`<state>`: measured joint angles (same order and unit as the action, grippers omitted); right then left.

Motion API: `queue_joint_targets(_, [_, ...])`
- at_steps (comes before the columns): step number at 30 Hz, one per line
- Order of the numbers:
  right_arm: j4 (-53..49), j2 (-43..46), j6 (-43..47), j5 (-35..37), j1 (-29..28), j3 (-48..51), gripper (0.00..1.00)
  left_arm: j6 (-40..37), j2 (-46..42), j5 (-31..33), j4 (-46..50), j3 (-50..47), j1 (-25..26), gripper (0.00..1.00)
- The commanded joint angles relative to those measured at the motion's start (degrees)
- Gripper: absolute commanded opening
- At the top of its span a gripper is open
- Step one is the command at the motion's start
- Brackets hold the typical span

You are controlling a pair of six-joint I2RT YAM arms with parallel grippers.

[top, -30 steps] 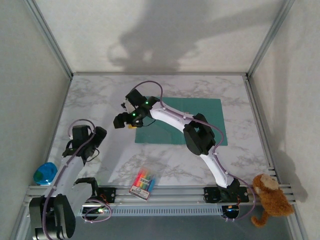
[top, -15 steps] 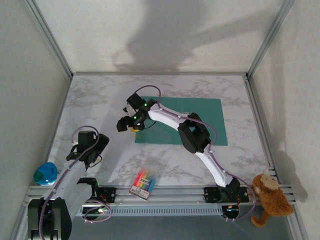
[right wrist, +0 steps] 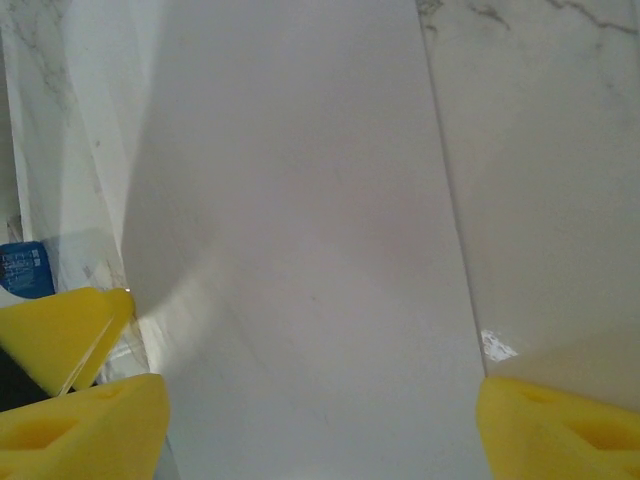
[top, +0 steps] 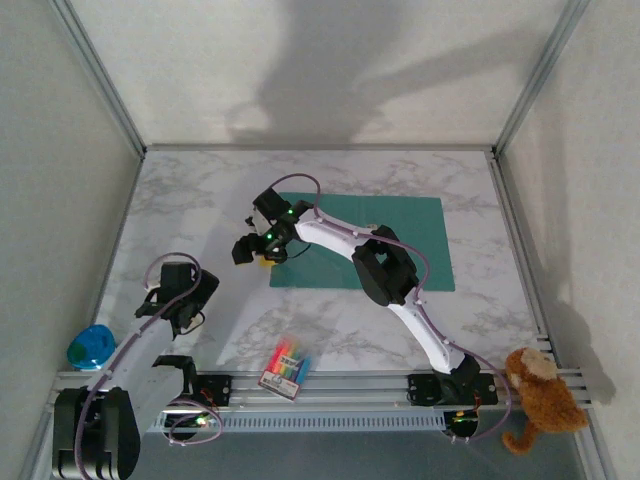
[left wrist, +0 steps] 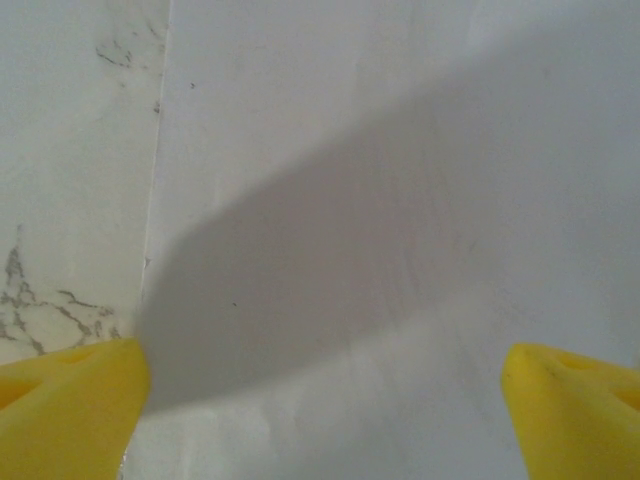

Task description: Put the files into the folder

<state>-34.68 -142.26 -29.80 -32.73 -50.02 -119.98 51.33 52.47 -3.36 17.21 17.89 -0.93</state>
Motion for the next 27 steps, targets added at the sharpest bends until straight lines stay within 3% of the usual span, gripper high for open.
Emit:
queue_joint_targets(1, [1.3,-0.9,-1.3,-1.5,0.0,0.8,0.81,1.2,1.9,-0.3,-0.2,-0.9,0.2,0.92])
queue_joint_targets(10, [3.0,-0.8,-3.0,-2.9,-0.3,2.2,0.80,-0.9,3.5,-5.3,-5.1,-2.2,-0.9,0.94])
queue_joint_targets(27, [5.8,-1.1,-5.7,-5.0,-1.7,3.7,0.81,-3.2,-0.3,-7.5,-5.5,-1.4,-4.0,0.94])
